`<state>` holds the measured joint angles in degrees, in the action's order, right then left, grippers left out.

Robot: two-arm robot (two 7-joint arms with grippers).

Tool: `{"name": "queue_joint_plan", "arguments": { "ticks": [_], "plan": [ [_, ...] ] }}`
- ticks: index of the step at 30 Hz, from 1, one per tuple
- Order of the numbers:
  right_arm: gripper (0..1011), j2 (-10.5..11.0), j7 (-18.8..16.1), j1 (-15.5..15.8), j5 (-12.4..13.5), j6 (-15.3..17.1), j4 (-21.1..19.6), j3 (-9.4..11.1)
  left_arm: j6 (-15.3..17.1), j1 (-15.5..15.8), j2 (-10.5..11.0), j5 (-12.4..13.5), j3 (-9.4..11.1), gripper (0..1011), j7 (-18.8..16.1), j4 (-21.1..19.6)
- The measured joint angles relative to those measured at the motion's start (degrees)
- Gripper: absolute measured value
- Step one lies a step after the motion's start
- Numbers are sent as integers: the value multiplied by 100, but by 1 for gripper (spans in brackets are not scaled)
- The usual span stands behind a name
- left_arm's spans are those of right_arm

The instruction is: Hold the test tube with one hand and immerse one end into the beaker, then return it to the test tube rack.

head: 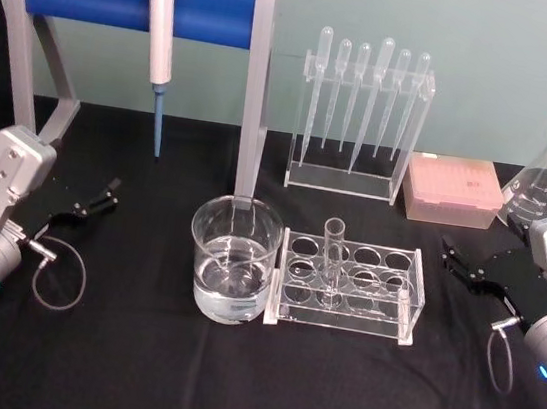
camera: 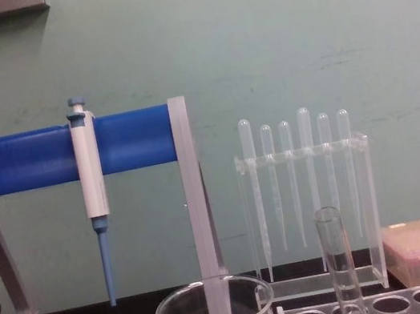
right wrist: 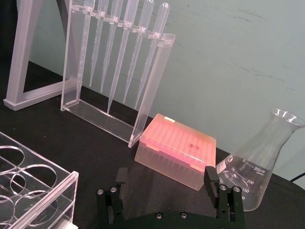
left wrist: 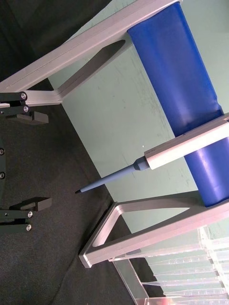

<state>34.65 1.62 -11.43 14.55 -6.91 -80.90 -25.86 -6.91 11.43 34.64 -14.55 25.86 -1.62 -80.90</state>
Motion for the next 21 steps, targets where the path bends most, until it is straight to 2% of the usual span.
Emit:
{"name": "queue_joint_plan", "arguments": {
  "ticks": [21],
  "plan": [
    [1002, 0, 0, 0, 0, 0, 0, 0, 0, 0, 0, 0, 0, 1000, 0, 0]
  ]
}}
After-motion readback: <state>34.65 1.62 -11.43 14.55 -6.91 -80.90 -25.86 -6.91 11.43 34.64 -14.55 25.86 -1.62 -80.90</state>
